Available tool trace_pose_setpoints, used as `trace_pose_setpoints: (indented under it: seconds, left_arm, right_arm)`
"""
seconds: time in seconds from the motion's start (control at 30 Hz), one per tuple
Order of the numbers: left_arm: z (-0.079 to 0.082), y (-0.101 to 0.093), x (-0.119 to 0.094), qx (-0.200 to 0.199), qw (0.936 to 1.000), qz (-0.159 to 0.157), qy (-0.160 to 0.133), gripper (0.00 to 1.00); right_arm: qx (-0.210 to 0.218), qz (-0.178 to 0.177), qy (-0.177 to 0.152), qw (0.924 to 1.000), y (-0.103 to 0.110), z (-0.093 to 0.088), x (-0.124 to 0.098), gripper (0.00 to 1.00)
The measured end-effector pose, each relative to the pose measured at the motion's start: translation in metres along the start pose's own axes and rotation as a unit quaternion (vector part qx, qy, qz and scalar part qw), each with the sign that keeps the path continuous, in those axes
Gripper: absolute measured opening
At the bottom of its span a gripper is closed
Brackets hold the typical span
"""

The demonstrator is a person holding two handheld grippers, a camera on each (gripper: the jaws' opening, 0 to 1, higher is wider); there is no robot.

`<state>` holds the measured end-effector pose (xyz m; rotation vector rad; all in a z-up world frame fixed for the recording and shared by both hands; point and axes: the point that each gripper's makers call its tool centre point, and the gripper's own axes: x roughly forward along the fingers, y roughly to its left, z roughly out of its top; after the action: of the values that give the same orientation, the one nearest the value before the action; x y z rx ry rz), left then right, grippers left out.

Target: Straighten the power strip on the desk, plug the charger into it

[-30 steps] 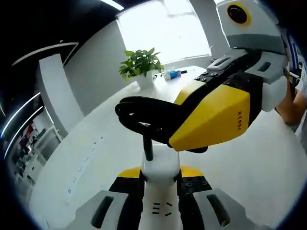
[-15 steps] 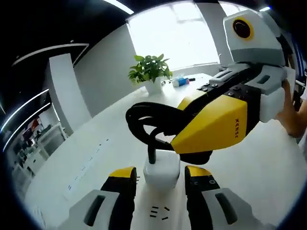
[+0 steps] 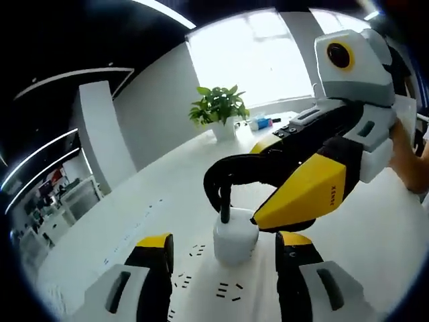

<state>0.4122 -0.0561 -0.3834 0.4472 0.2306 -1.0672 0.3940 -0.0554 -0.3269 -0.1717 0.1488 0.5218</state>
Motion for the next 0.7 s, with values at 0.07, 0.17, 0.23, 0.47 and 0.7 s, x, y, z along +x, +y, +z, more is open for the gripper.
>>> trace_pose_setpoints:
  seconds: [0.07,0.17,0.23,0.47,0.7]
  left_arm:
    - [0.001,0.001,-0.001,0.0,1.0,0.002,-0.004,0.64]
    - [0.004,0.001,-0.002,-0.004,0.9999,0.003,-0.012,0.64]
    - [0.006,0.002,-0.003,-0.005,0.9998,0.004,-0.017,0.64]
    - [0.001,0.013,-0.005,-0.006,0.9998,0.008,-0.015,0.64]
    - [-0.002,0.025,-0.005,-0.017,0.9996,0.013,-0.018,0.63]
  right_arm:
    - [-0.001,-0.001,0.0,1.0,0.0,0.0,-0.001,0.23]
    - [-0.001,0.003,0.0,1.0,0.002,0.0,-0.002,0.25]
    - [0.004,0.011,-0.001,0.9999,0.005,0.0,-0.002,0.3]
    - [0.009,0.021,-0.009,0.9997,0.008,0.005,-0.008,0.47]
    - [0.026,0.02,-0.035,0.9988,0.003,0.021,-0.02,0.48]
